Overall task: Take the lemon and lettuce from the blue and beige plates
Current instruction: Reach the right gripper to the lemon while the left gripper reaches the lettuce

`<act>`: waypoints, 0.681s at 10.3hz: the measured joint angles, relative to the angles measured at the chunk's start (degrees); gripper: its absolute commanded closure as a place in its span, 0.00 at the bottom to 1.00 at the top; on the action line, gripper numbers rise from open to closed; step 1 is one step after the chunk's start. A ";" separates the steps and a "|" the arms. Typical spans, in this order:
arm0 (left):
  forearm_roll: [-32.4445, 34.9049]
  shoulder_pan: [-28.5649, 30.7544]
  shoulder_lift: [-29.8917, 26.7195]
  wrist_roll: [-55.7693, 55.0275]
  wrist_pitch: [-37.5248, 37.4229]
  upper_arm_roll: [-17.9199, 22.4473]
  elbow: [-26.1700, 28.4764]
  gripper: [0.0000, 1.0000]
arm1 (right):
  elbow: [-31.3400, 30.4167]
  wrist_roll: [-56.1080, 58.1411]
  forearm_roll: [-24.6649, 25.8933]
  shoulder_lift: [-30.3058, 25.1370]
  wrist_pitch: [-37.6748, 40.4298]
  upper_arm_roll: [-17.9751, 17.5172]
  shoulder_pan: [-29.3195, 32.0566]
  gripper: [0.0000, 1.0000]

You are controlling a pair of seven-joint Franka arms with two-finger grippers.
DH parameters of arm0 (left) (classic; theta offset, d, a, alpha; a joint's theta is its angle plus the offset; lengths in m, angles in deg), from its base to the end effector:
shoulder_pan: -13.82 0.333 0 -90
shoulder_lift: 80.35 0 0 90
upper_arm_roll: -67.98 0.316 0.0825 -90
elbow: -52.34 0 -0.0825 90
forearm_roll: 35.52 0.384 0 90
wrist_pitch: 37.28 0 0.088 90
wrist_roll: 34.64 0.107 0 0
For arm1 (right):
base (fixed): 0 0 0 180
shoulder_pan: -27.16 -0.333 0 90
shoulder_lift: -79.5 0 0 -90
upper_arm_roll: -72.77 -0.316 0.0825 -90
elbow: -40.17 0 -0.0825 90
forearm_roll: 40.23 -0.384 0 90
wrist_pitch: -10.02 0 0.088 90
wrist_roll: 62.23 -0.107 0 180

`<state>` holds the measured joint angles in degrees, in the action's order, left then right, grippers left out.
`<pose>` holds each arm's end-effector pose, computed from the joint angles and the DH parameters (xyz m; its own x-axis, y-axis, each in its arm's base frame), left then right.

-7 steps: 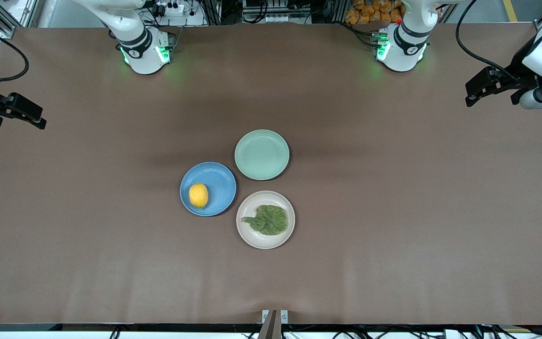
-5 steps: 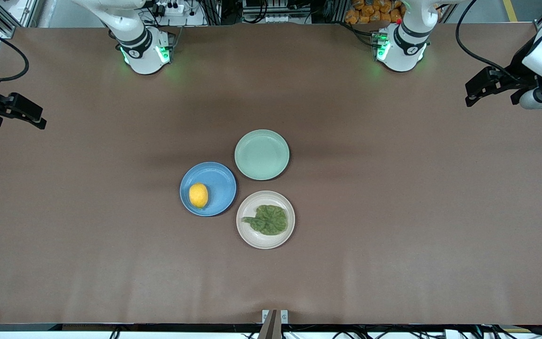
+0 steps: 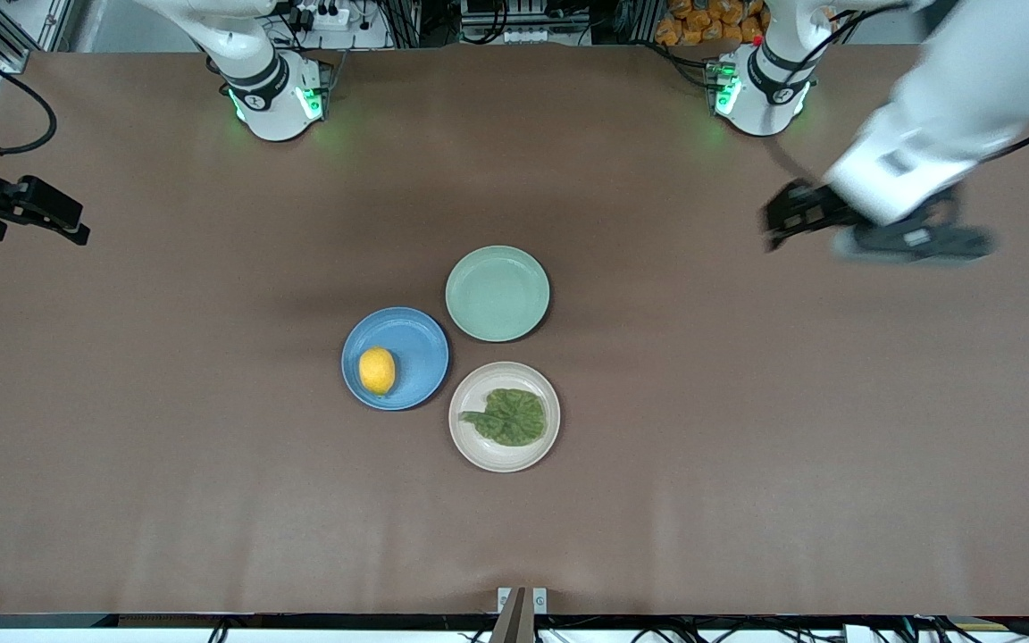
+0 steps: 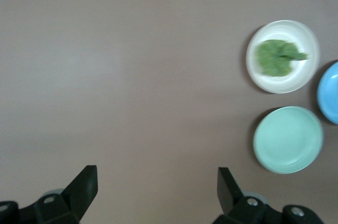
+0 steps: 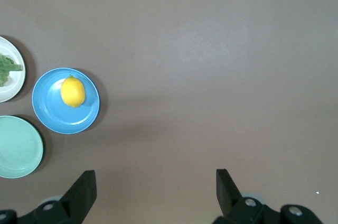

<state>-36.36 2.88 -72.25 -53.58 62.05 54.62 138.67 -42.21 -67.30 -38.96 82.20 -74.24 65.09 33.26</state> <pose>0.5606 -0.2439 0.5900 0.9940 -0.0853 0.0689 -0.0903 -0.9932 0.0735 0.5590 0.0108 0.6519 0.9979 -0.0631 -0.0124 -0.0629 -0.9979 0.0170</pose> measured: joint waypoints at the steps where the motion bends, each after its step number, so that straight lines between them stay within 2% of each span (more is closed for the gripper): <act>1: 0.03 -3.97 3.87 -2.33 6.29 -0.15 0.03 0.00 | -0.04 0.00 -0.01 -0.03 -0.03 -0.02 0.00 0.00; 5: 0.08 -13.47 21.00 -4.18 33.32 -0.10 -0.02 0.00 | -0.39 0.00 -0.21 0.29 -0.11 -0.14 -0.02 0.00; 7: 1.35 -18.36 28.97 -4.09 46.69 0.43 -0.19 0.00 | -0.64 0.02 -0.52 2.22 -0.60 -0.34 -0.18 0.00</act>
<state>-35.02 -15.47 -43.28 -57.67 108.74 55.05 138.48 -42.84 -67.28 -39.48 84.42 -74.83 64.75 33.09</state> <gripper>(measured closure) 0.000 0.000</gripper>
